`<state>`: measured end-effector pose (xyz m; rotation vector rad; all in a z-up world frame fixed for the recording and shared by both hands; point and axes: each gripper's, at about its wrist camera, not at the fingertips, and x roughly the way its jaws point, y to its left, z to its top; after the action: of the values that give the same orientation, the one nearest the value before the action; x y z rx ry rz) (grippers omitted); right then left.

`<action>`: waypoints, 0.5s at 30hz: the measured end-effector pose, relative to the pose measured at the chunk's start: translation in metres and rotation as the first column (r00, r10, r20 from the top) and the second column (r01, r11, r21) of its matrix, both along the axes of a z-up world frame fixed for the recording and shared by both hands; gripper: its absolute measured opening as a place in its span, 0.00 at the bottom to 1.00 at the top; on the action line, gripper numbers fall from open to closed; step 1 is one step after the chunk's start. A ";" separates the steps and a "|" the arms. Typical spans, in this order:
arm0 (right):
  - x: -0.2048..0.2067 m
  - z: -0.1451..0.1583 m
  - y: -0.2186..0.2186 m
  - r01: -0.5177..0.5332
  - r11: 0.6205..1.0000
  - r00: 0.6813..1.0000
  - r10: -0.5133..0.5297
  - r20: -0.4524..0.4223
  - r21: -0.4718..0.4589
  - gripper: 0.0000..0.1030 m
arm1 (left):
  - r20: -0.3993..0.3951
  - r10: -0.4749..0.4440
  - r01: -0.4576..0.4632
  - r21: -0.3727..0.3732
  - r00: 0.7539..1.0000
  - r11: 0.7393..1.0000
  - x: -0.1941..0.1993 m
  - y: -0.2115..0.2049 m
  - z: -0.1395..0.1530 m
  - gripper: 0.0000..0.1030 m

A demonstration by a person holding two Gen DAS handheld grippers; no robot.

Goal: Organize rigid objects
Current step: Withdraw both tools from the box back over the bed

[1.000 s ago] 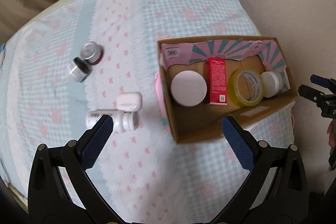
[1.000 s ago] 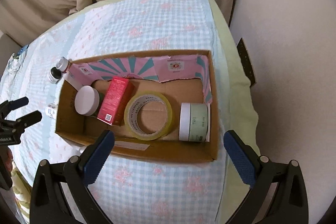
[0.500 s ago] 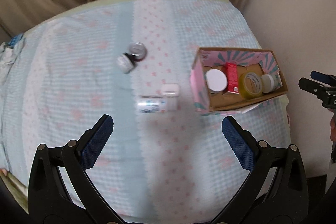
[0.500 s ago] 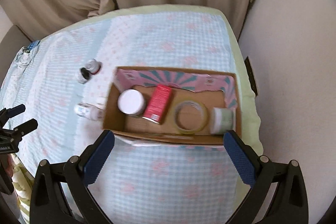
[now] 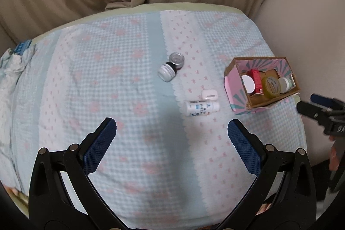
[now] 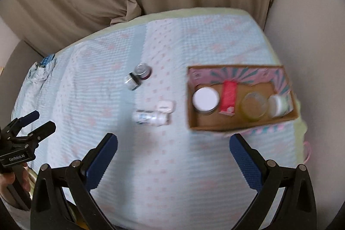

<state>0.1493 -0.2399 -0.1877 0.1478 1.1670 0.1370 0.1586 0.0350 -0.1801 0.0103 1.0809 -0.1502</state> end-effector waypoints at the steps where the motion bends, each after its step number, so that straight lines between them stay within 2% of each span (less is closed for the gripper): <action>1: -0.001 -0.003 0.009 0.014 1.000 1.000 -0.014 -0.008 0.007 1.00 | 0.003 -0.018 0.018 0.003 1.000 1.000 0.003 0.010 0.000 1.00; 4: -0.005 -0.006 0.032 0.089 0.995 0.996 -0.089 -0.007 0.035 1.00 | 0.004 -0.058 0.058 0.003 0.998 0.998 0.012 0.025 -0.001 1.00; 9: -0.003 -0.020 0.058 0.238 0.966 0.971 -0.235 -0.041 0.105 1.00 | -0.012 -0.128 0.128 0.002 0.992 0.992 0.042 0.045 -0.010 1.00; 12: 0.000 -0.033 0.073 0.318 0.940 0.948 -0.311 -0.067 0.125 1.00 | -0.034 -0.169 0.169 0.016 0.985 0.985 0.071 0.050 -0.022 1.00; 15: 0.005 -0.051 0.084 0.415 0.897 0.909 -0.403 -0.106 0.154 1.00 | -0.058 -0.204 0.206 0.020 0.977 0.978 0.099 0.051 -0.036 1.00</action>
<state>0.1539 -0.1560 -0.2383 0.5534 1.1703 -0.1427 0.2580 0.0859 -0.2157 0.1418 1.1365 -0.3240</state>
